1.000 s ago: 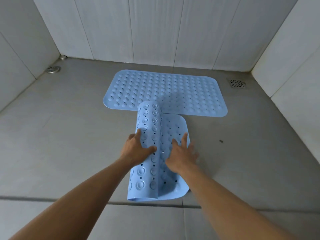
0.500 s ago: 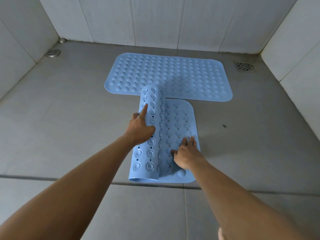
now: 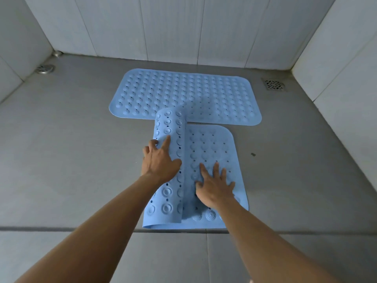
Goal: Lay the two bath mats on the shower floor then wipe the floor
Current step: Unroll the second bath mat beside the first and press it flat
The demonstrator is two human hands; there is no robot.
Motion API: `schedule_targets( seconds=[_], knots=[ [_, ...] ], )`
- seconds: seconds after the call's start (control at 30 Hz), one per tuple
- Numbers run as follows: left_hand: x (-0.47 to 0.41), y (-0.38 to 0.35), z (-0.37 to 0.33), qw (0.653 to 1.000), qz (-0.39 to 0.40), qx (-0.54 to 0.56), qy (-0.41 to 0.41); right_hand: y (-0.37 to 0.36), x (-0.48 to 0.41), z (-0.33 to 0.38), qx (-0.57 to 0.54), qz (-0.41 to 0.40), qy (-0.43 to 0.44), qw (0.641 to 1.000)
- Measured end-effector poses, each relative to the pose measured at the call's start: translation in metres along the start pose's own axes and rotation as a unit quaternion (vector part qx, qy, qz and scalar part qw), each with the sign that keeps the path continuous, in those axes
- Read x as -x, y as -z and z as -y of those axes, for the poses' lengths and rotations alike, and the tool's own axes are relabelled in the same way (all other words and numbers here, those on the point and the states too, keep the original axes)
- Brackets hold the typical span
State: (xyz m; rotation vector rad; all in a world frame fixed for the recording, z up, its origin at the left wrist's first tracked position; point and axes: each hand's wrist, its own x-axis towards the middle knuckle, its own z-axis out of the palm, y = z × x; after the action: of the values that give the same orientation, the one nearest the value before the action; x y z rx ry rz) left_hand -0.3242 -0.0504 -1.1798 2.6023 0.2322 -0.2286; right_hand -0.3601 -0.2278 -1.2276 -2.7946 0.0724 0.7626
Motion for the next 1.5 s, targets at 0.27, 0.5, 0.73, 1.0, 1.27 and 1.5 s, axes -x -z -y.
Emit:
schedule_targets(
  seconds=[0.27, 0.5, 0.73, 1.0, 1.27, 1.5],
  knots=[
    [0.004, -0.006, 0.008, 1.0, -0.008, 0.013, 0.005, -0.015, -0.005, -0.009, 0.027, -0.023, -0.028, 0.999],
    [-0.002, -0.004, 0.004, 0.999, -0.01, 0.024, -0.041, -0.004, -0.003, -0.04, 0.028, -0.019, -0.056, 0.998],
    [-0.004, -0.003, -0.005, 0.999, 0.006, 0.028, -0.02, 0.001, -0.005, -0.022, 0.053, -0.069, -0.02, 0.996],
    [-0.003, -0.007, -0.005, 0.999, 0.007, 0.028, -0.028, -0.004, -0.015, -0.023, 0.027, -0.014, -0.034, 0.999],
    [-0.003, -0.02, 0.011, 0.994, 0.041, -0.044, -0.09, 0.003, -0.015, -0.042, 0.032, -0.015, -0.071, 0.997],
    [-0.004, -0.014, 0.026, 0.984, 0.04, -0.113, -0.135, -0.006, -0.021, -0.008, 0.007, -0.038, -0.037, 0.999]
  ],
)
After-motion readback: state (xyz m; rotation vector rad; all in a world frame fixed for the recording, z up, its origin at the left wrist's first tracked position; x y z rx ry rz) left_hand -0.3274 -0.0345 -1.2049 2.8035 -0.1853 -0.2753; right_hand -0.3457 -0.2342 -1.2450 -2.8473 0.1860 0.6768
